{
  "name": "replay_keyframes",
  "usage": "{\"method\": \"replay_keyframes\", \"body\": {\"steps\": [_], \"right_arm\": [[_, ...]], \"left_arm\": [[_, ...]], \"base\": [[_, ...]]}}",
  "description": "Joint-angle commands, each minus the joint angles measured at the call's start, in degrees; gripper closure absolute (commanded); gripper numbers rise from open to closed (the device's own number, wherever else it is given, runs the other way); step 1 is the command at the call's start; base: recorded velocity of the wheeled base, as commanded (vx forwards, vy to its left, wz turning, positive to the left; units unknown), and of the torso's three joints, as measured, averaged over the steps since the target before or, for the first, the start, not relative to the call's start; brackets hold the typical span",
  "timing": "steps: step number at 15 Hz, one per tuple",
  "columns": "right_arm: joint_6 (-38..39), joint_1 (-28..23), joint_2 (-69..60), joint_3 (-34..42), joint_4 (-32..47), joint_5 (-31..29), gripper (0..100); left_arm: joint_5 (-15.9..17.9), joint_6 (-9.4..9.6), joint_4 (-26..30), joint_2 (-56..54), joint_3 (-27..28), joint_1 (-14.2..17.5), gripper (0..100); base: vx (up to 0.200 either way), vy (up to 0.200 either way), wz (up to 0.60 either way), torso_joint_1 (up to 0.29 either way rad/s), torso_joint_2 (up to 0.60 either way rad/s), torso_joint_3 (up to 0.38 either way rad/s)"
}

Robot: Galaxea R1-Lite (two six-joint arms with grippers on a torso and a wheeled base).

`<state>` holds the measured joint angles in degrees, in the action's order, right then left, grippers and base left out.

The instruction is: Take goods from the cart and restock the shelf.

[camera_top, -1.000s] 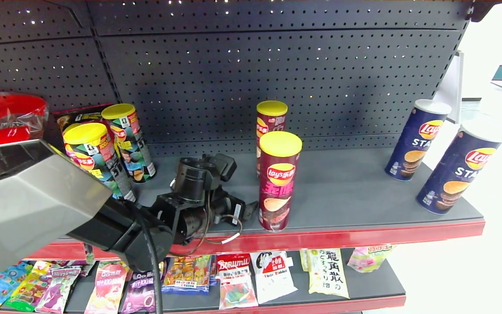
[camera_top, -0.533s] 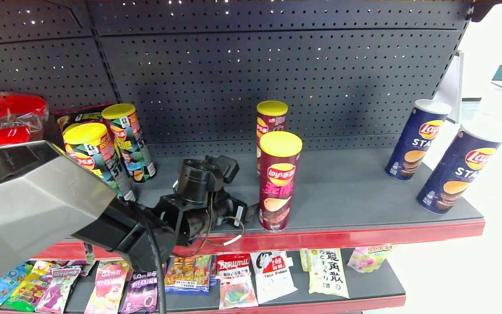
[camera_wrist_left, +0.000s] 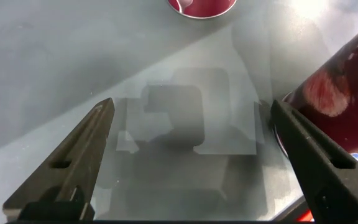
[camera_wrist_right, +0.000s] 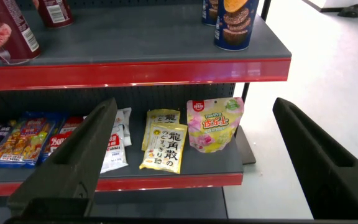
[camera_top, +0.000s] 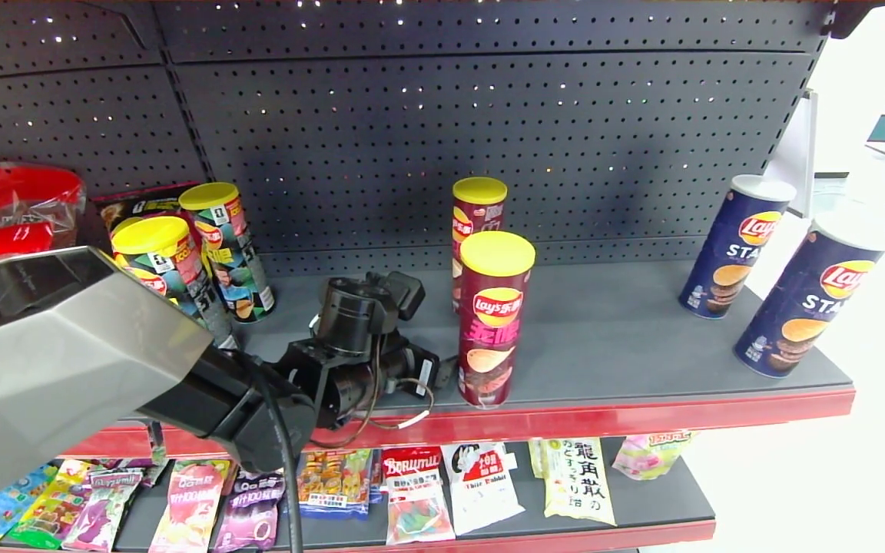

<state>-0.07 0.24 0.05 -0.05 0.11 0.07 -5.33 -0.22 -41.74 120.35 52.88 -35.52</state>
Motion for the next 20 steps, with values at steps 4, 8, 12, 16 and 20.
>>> {"method": "replay_keyframes", "body": {"steps": [4,8,12,16,20], "right_arm": [[-0.01,0.02,0.04,0.05,0.07,0.01,0],[-0.01,0.02,0.04,0.05,0.07,0.01,0],[-0.01,0.02,0.04,0.05,-0.02,0.01,0],[-0.01,0.02,0.04,-0.04,-0.02,0.01,0],[-0.01,0.02,0.04,-0.04,-0.02,0.01,0]], "left_arm": [[-0.03,-0.04,0.08,0.77,0.82,-0.07,0],[-0.30,-0.04,0.17,0.24,0.12,0.37,0],[-0.21,1.98,3.51,-13.82,-8.32,3.71,0],[0.41,6.46,10.72,-41.16,-20.63,8.98,0],[3.66,6.90,33.65,-79.56,-27.39,16.71,0]], "base": [[0.000,0.000,0.00,0.000,0.00,0.000],[0.000,0.000,0.00,0.000,0.00,0.000],[0.000,0.000,0.00,0.000,0.00,0.000],[0.000,0.000,0.00,0.000,0.00,0.000],[0.000,0.000,0.00,0.000,0.00,0.000]]}}
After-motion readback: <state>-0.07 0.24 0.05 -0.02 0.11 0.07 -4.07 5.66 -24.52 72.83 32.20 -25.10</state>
